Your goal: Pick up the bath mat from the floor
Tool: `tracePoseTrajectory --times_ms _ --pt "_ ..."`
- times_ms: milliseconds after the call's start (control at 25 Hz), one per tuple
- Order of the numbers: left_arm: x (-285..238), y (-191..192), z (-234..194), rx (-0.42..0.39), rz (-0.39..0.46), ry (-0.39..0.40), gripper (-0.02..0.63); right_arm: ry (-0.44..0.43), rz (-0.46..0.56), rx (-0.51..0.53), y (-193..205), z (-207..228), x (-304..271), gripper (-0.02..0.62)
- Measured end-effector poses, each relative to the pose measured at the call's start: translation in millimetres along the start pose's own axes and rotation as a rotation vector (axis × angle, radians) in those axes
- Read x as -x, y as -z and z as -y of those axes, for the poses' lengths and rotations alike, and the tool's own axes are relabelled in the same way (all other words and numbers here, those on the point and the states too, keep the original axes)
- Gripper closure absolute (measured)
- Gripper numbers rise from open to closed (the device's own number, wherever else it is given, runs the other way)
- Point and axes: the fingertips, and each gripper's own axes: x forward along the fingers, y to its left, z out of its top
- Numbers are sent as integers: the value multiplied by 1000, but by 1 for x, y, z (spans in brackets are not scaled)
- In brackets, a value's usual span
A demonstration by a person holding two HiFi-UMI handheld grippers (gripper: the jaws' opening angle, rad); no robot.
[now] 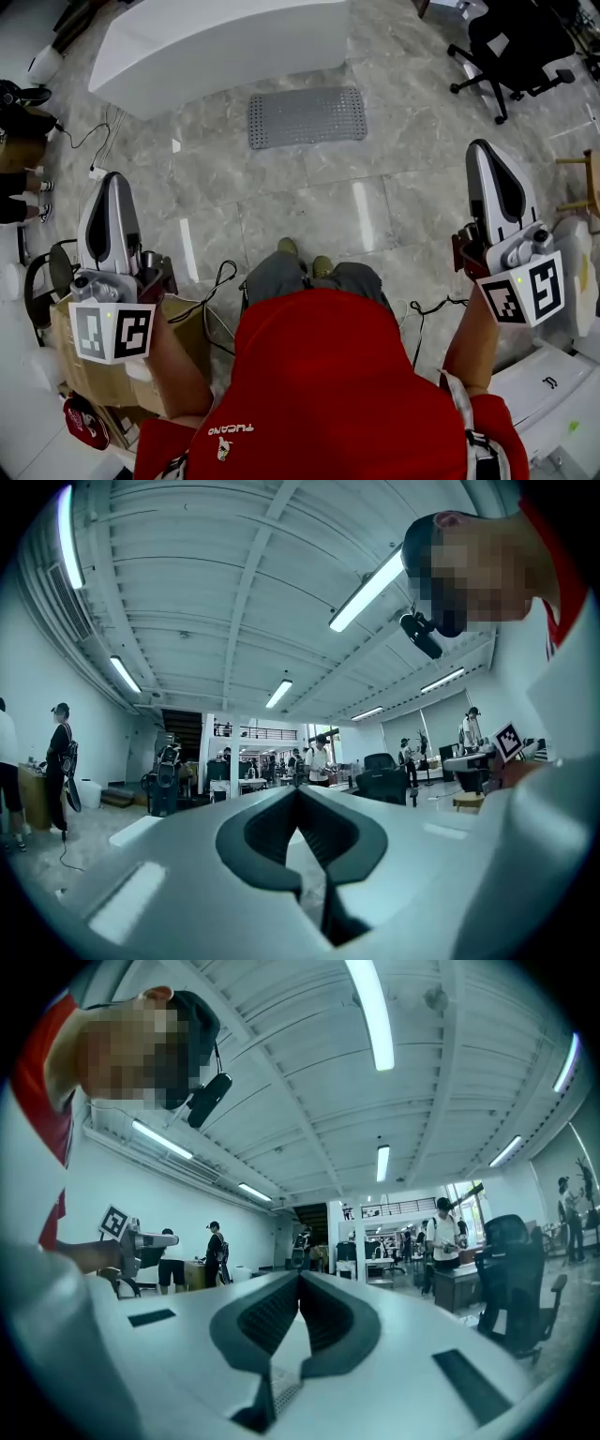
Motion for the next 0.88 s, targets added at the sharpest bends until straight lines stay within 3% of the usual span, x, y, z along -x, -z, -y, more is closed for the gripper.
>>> tracePoseTrajectory --times_ms 520,880 --pt "-42 13 -17 -5 20 16 601 23 -3 9 16 18 -28 594" --pt "-117 25 -74 -28 11 17 601 64 -29 39 21 38 -104 594"
